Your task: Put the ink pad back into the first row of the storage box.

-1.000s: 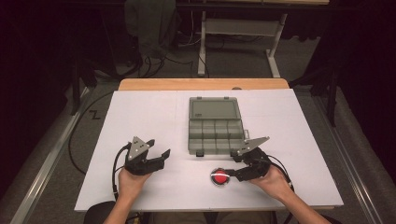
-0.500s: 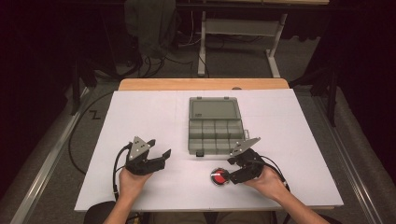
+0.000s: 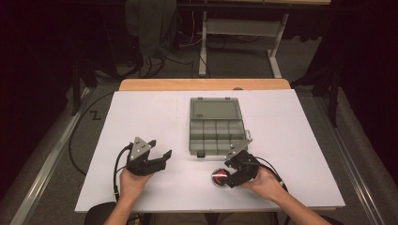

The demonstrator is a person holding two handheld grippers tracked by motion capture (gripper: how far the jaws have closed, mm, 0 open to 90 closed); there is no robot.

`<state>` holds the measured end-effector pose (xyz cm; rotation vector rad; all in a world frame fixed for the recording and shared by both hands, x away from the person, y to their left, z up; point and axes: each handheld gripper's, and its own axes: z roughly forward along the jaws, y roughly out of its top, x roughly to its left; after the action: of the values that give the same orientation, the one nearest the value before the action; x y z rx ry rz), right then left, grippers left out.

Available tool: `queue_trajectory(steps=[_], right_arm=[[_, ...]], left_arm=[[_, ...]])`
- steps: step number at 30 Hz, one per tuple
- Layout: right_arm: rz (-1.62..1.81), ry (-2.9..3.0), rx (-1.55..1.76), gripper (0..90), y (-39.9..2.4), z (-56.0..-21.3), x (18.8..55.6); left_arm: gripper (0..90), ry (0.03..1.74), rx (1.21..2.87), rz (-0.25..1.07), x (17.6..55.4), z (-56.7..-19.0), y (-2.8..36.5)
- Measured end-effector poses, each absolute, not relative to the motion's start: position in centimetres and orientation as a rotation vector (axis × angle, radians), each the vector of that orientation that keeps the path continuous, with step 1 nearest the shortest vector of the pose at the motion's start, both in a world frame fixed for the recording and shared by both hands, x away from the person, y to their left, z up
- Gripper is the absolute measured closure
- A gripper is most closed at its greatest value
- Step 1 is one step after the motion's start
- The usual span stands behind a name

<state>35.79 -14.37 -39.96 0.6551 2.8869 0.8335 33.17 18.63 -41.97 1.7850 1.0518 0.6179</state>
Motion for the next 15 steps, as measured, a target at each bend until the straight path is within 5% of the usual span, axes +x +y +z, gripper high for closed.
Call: queue_trajectory(steps=[15], right_arm=[[0.762, 2.926, 0.610, 31.1, -13.2, -40.4, 35.6]], left_arm=[[29.1, 1.049, 1.781, 0.612, 33.2, -42.0, 18.7]])
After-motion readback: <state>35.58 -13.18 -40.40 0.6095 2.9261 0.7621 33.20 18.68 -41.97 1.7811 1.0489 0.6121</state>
